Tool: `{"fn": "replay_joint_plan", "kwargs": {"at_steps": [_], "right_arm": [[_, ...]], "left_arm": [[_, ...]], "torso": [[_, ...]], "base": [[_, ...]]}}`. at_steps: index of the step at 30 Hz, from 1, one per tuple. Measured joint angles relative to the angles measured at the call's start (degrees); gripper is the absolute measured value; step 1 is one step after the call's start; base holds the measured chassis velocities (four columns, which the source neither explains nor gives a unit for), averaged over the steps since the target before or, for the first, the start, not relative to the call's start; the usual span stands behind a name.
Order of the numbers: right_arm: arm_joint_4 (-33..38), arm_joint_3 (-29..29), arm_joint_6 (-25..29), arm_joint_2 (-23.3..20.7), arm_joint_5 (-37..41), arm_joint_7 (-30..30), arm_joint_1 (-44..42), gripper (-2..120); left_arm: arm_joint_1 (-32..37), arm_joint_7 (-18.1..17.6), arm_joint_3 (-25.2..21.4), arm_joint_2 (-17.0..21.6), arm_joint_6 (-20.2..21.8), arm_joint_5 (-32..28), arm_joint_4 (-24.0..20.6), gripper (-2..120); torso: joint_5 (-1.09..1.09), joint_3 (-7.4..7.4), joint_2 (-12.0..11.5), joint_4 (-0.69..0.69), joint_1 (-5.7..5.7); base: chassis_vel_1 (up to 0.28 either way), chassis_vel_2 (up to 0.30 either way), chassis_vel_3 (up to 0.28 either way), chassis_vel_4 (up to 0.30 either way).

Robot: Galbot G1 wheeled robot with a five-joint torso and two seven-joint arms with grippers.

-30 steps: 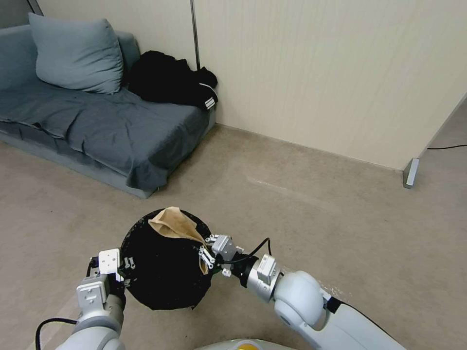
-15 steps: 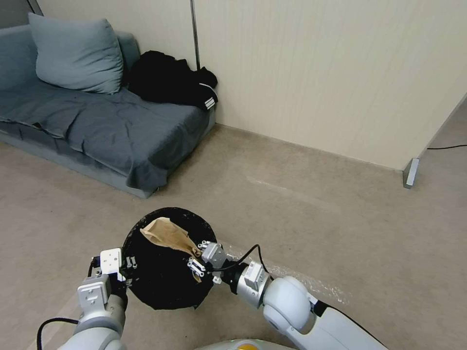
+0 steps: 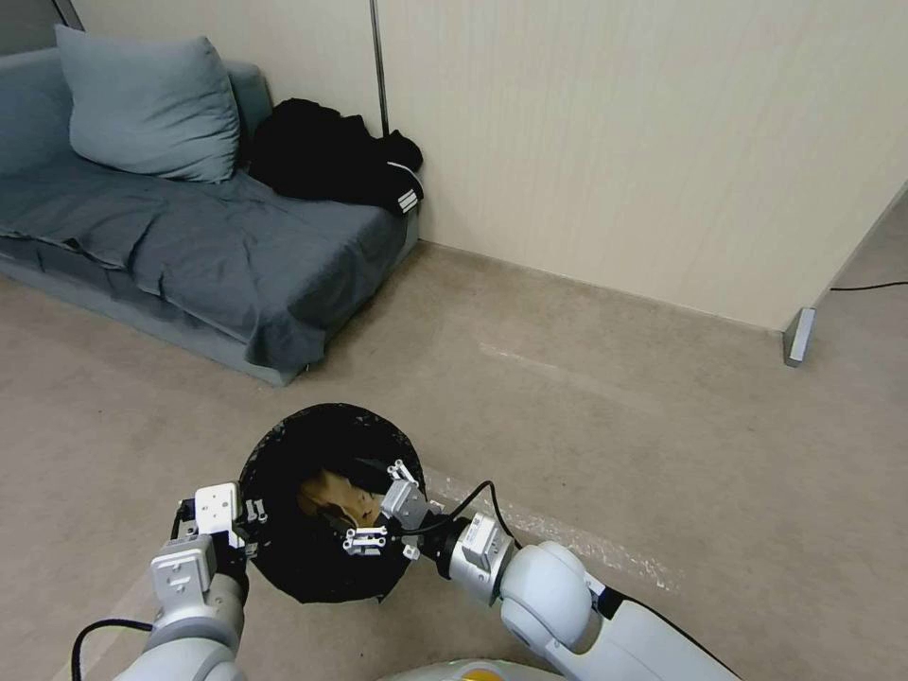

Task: Pick up the trash bin, then pick up the garbage from the floor and place it into the trash bin.

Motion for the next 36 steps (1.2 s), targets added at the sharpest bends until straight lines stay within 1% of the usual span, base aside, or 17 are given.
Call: {"fn": "replay_joint_plan", "kwargs": {"at_steps": [3, 17, 21, 23, 25, 26, 27, 29, 30, 33, 34, 36], "right_arm": [[0.02, 0.02, 0.0, -0.31, -0.18, 0.0, -0.21, 100], [1.41, 0.65, 0.01, -0.78, -0.7, 0.14, -0.36, 100], [3.47, 1.51, 0.12, -0.52, -1.09, 1.15, -0.34, 100], [5.38, 2.49, 0.14, -0.17, -1.15, 2.67, -0.35, 100], [7.92, 4.97, -0.29, 1.02, -1.06, 5.68, -0.4, 100], [7.92, 4.97, -0.29, 1.02, -1.06, 5.68, -0.4, 100], [8.83, 7.07, -0.75, 2.17, -0.84, 6.99, -0.55, 100], [9.94, 13.04, -1.63, 5.17, -0.89, 8.66, -1.95, 100], [9.94, 13.04, -1.63, 5.17, -0.89, 8.66, -1.95, 100], [11.04, 20.14, -1.84, 7.78, -2.77, 9.78, -5.42, 100], [11.04, 20.14, -1.84, 7.78, -2.77, 9.78, -5.42, 100], [11.51, 23.29, -1.65, 8.1, -3.75, 10.34, -7.64, 100]], "left_arm": [[-0.18, 0.01, -0.04, 0.01, 0.01, 0.0, 0.0, 1], [-0.54, 0.02, -0.21, 0.24, 0.21, -0.09, 0.37, 1], [-0.63, 0.02, -0.21, 0.39, 0.21, 0.01, 0.99, 1], [-0.75, 0.07, -0.21, 0.52, 0.2, 0.23, 1.38, 1], [-0.97, 0.2, -0.37, 0.8, 0.12, 0.38, 1.78, 1], [-0.97, 0.2, -0.37, 0.8, 0.12, 0.38, 1.78, 1], [-1.07, 0.27, -0.57, 1.0, 0.01, 0.4, 1.9, 1], [-1.19, 0.4, -1.06, 1.36, -0.14, 0.33, 1.92, 1], [-1.19, 0.4, -1.06, 1.36, -0.14, 0.33, 1.92, 1], [-1.47, 0.62, -1.48, 1.79, -0.2, 0.02, 1.92, 1], [-1.47, 0.62, -1.48, 1.79, -0.2, 0.02, 1.92, 1], [-1.84, 0.66, -1.64, 2.02, -0.2, -0.36, 1.93, 1]], "torso": [[0.0, 0.0, 0.0, 0.0, 0.0], [0.0, 0.0, 0.0, 0.0, 0.0], [0.0, 0.0, 0.0, 0.0, 0.0], [0.0, 0.0, 0.0, 0.0, 0.0], [0.0, 0.0, 0.0, 0.0, 0.0], [0.0, 0.0, 0.0, 0.0, 0.0], [0.0, 0.0, 0.0, 0.0, 0.0], [0.0, 0.0, 0.0, 0.01, 0.0], [0.0, 0.0, 0.0, 0.01, 0.0], [0.0, 0.0, 0.0, 0.0, 0.0], [0.0, 0.0, 0.0, 0.0, 0.0], [0.0, 0.0, 0.0, -0.01, 0.0]], "base": [[0.0, 0.0, 0.0, 0.0], [0.0, 0.0, 0.0, 0.0], [0.0, 0.0, 0.0, 0.0], [0.0, 0.0, 0.0, 0.0], [0.0, 0.0, 0.0, 0.0], [0.0, 0.0, 0.0, 0.0], [0.0, 0.0, 0.0, 0.0], [0.0, 0.0, 0.0, 0.0], [0.0, 0.0, 0.0, 0.0], [0.0, 0.0, 0.0, 0.0], [0.0, 0.0, 0.0, 0.0], [0.0, 0.0, 0.0, 0.0]]}}
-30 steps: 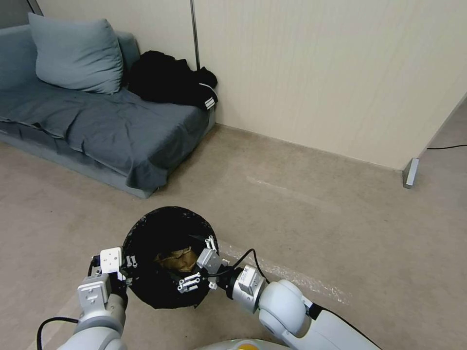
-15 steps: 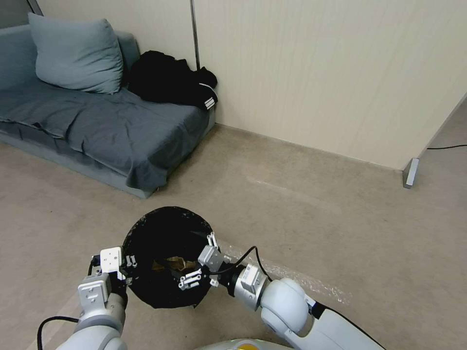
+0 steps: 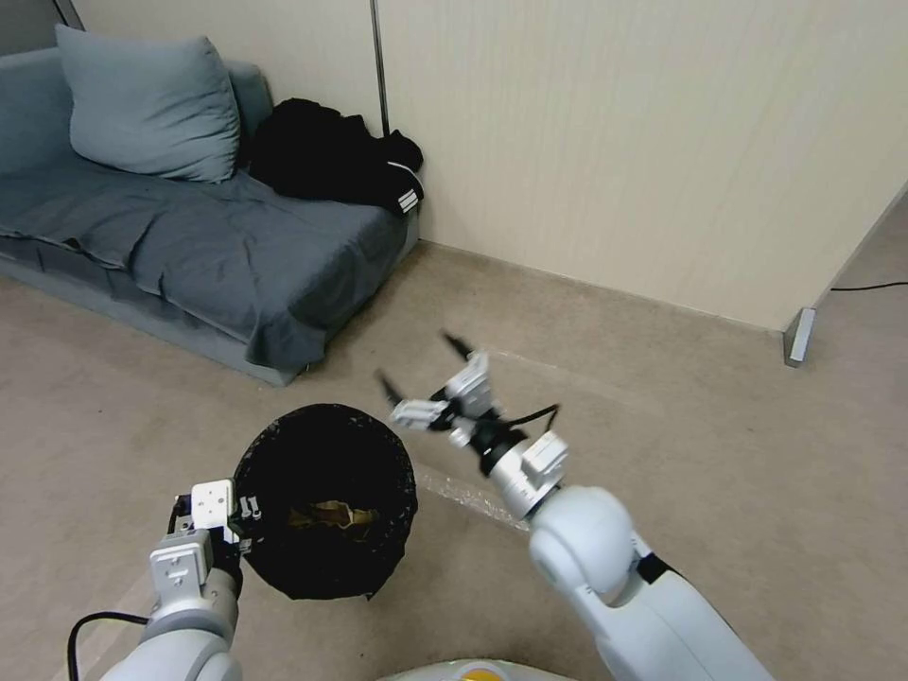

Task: Pick up the trash bin, then pick up the garbage from the floor and place it into the trash bin.

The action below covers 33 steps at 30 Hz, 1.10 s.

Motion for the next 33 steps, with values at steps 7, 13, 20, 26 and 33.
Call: {"fn": "replay_joint_plan", "kwargs": {"at_steps": [7, 13, 20, 26, 33], "right_arm": [[0.02, 4.45, 1.3, 0.11, -1.17, 1.27, -4.51, 100], [-0.03, 9.1, 4.76, 2.16, -3.53, 1.82, -10.99, 100], [-1.63, 9.78, 6.75, 3.76, -5.48, 2.29, -12.48, 100], [-1.89, 9.86, 6.9, 4.73, -5.92, 2.34, -12.86, 100], [-1.53, 9.82, 7.04, 4.98, -6.23, 2.35, -13.26, 100]], "left_arm": [[-0.58, 0.16, -0.27, 0.31, -0.6, -0.91, 0.46, 1], [-1.29, 0.18, -1.22, 0.66, -2.19, -2.48, 0.85, 1], [-1.84, 0.07, -1.12, 0.73, -2.6, -2.89, 1.08, 1], [-1.45, 0.12, -1.14, 0.87, -2.6, -3.29, 1.0, 1], [-0.78, 0.12, -1.64, 0.83, -2.63, -3.69, 0.68, 1]], "torso": [[0.0, 0.0, 0.0, 0.01, 0.0], [0.0, 0.0, 0.0, 0.01, 0.0], [0.0, 0.0, 0.0, 0.01, 0.0], [0.0, 0.0, 0.0, 0.01, 0.0], [0.0, 0.0, 0.0, 0.01, 0.0]], "base": [[0.0, 0.0, 0.0, 0.0], [0.0, 0.0, 0.0, 0.0], [0.0, 0.0, 0.0, 0.0], [0.004, 0.006, 0.006, 0.01], [0.047, 0.047, 0.059, 0.062]]}}
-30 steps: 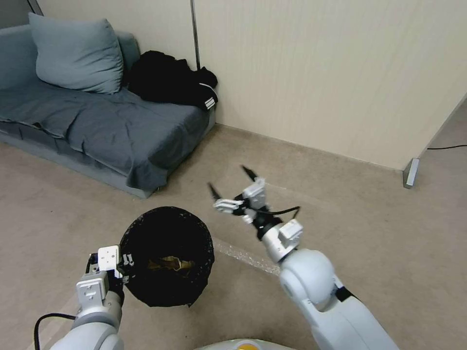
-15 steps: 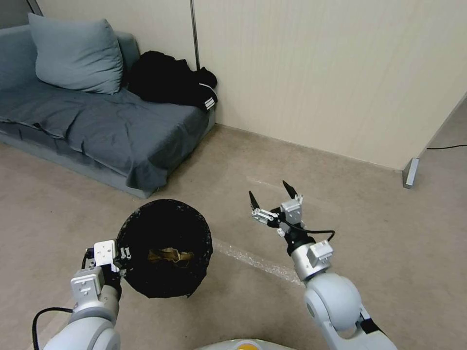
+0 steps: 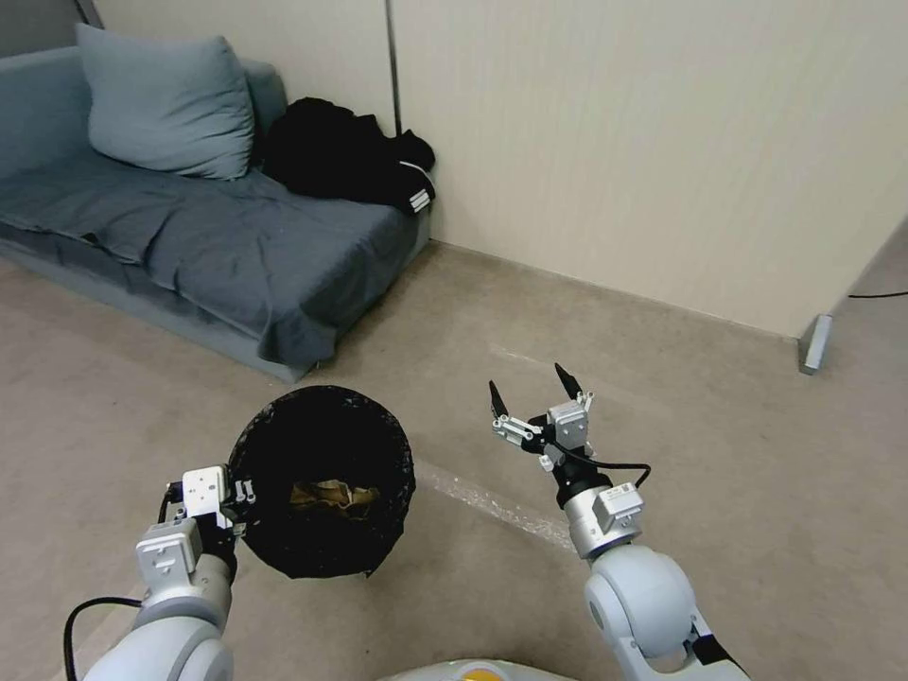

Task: Pick up the trash bin, then pick up the garbage from the floor and place it into the trash bin.

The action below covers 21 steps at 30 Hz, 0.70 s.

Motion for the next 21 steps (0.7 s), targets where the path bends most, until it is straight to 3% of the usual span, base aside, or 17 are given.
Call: {"fn": "replay_joint_plan", "kwargs": {"at_steps": [21], "right_arm": [[0.11, -0.26, -0.12, -0.05, -0.02, -0.01, 0.19, 100]], "left_arm": [[1.69, 0.06, -0.94, -0.51, -0.43, -0.22, -0.45, 1]], "torso": [[0.0, 0.0, 0.0, 0.0, 0.0]], "base": [[0.106, 0.112, 0.102, 0.109]]}}
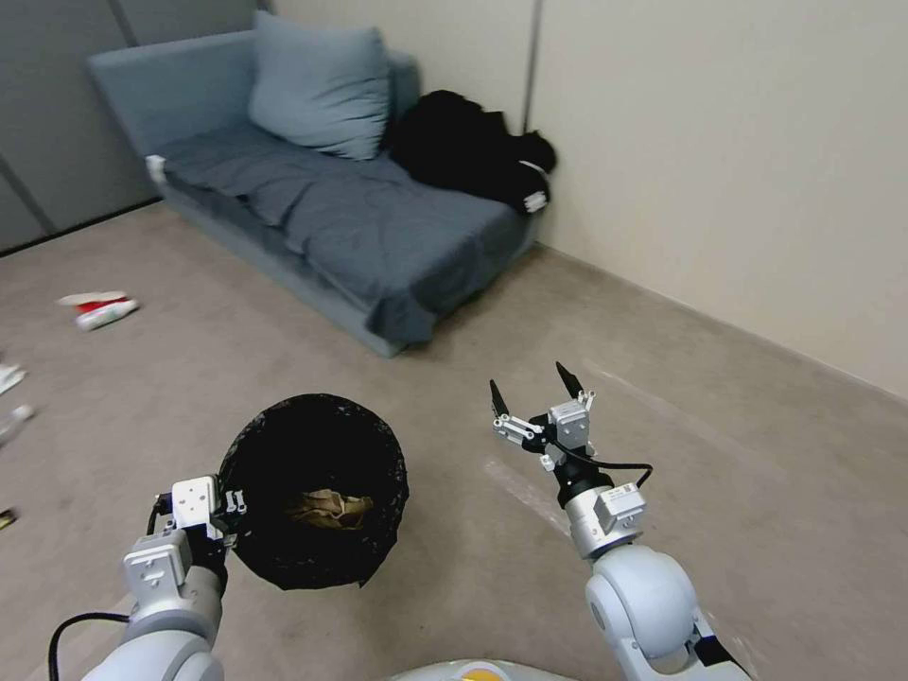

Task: Pick up the trash bin, then pick up the garbage from the floor and place it into the trash bin.

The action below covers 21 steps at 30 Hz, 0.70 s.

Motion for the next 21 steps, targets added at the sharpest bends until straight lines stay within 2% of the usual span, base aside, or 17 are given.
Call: {"fn": "replay_joint_plan", "kwargs": {"at_steps": [21], "right_arm": [[-0.8, -0.64, 1.24, 0.31, 1.25, 0.76, 0.8, 100]], "left_arm": [[0.88, 0.01, -0.72, -0.35, -0.24, 0.13, -0.1, 1]], "torso": [[-0.01, 0.0, 0.0, 0.0, 0.0]], "base": [[0.125, 0.128, 0.124, 0.126]]}}
